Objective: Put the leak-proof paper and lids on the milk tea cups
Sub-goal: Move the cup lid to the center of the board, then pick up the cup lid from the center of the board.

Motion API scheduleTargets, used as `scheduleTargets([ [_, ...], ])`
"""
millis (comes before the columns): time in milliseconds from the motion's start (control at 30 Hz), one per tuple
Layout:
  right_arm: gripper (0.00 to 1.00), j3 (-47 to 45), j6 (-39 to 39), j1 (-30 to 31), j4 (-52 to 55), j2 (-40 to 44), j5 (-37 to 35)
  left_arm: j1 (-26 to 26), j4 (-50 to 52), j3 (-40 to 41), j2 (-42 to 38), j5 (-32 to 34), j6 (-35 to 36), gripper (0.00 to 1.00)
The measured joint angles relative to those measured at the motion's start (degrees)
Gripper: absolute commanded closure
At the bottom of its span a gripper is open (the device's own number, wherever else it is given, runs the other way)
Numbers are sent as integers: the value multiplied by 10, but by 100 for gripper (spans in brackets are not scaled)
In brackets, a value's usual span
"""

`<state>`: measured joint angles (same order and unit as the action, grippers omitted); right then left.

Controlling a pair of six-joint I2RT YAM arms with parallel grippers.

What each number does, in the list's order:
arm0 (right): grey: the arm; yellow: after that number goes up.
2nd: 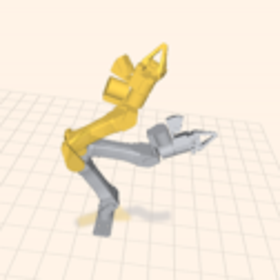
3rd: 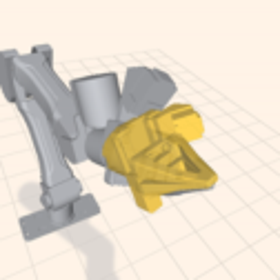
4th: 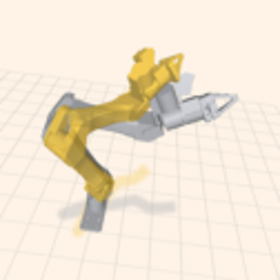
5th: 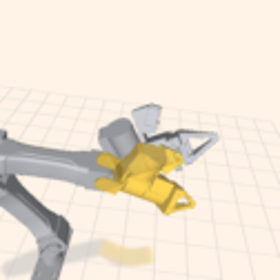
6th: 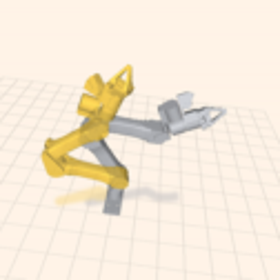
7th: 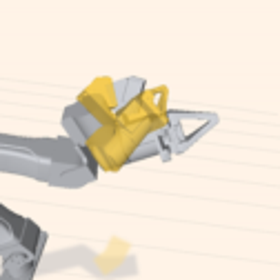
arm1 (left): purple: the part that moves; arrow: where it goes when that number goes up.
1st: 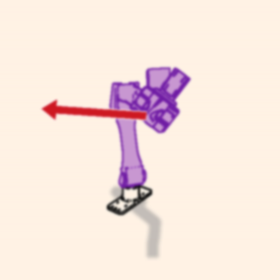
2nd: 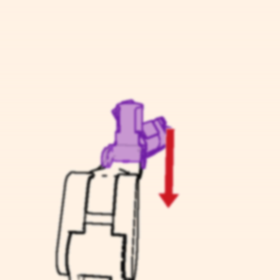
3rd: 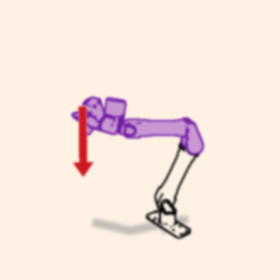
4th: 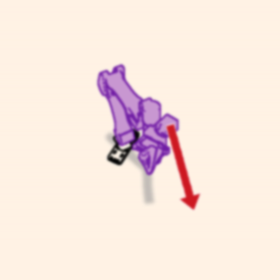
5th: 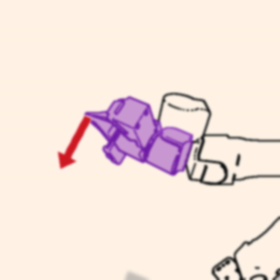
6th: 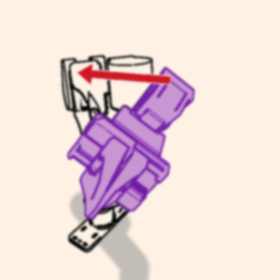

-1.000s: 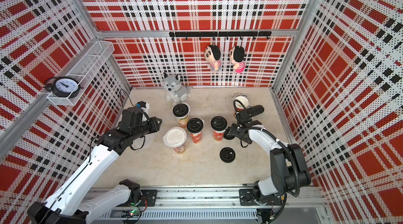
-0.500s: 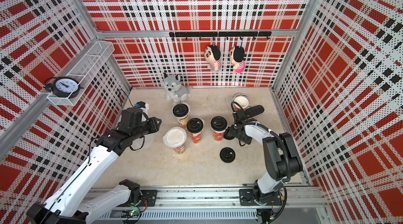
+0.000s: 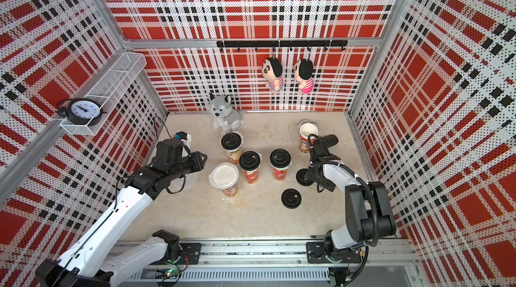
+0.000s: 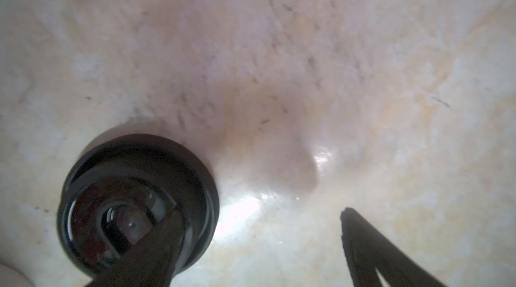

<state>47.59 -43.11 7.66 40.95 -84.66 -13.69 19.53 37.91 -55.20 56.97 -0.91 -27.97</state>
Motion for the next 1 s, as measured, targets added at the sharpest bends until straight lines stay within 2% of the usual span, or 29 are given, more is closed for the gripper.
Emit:
scheduleTargets([
  [133,8,-1,10,-5,14,27,0,0,0,0,0,-4,0,69],
  [300,8,12,26,12,14,45,34,0,-1,0,0,-7,0,68],
  [533,11,63,29,75,9,7,53,0,-2,0,0,-9,0,68],
  [1000,13,50,19,77,17,-25,62,0,-3,0,9,-19,0,69],
])
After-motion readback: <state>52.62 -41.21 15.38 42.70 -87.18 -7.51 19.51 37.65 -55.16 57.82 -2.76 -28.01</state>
